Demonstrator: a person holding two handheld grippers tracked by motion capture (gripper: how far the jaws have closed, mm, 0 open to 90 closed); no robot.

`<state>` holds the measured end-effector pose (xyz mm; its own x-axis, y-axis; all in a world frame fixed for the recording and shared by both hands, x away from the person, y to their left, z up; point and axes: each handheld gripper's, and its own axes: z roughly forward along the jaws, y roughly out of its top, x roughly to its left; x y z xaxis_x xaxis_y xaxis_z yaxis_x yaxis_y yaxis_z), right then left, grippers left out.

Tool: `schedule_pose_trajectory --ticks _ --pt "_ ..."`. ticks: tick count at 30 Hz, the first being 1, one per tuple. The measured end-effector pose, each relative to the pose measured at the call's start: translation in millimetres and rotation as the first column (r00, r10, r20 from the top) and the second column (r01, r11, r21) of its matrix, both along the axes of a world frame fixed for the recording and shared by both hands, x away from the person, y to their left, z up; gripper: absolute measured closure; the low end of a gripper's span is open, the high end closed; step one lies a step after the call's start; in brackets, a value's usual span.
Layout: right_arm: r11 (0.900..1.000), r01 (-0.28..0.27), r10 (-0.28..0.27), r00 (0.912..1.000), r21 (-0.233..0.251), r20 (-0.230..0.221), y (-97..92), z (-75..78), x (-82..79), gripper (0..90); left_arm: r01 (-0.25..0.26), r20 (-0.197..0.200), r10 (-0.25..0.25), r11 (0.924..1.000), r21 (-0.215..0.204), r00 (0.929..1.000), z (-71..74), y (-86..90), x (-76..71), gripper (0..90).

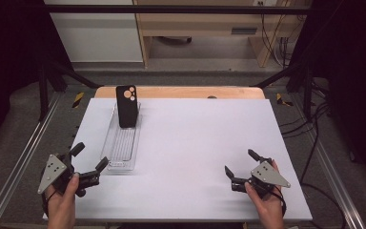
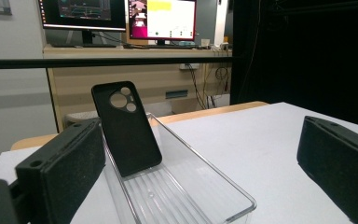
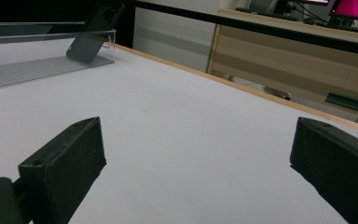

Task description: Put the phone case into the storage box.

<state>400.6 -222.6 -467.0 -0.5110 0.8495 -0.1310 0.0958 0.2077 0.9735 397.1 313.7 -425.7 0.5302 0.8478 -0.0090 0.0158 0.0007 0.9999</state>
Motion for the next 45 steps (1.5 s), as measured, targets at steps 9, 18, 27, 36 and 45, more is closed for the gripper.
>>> schedule_pose_trajectory --ticks 9,18,27,36,45 --pt "1.0 0.001 -0.001 1.0 0.005 0.001 -0.8 0.2 0.0 3.6 0.032 -0.023 -0.032 0.9994 0.012 0.9992 -6.1 -8.7 0.2 0.6" --pt "0.9998 0.002 -0.002 1.0 0.018 0.002 -2.1 0.5 -0.1 3.7 0.06 -0.044 -0.059 0.9979 0.024 0.9973 -15.9 -18.4 0.3 0.6" --pt "0.9997 -0.003 0.003 1.0 0.023 0.005 -3.1 0.6 -0.4 4.2 0.081 -0.04 -0.079 0.9962 0.033 0.9961 -20.8 -27.4 -0.2 0.6" --pt "0.9993 -0.003 0.001 0.999 0.037 0.045 -9.4 2.0 -3.7 4.7 0.045 -0.03 -0.044 0.9988 0.02 0.9986 -26.4 -15.9 -1.9 0.6" --pt "0.9989 0.0 -0.002 0.9992 0.047 0.039 -14.5 -0.5 -6.2 4.4 0.018 0.0 -0.018 0.9996 0.023 0.9998 -29.5 -0.6 1.1 0.6"
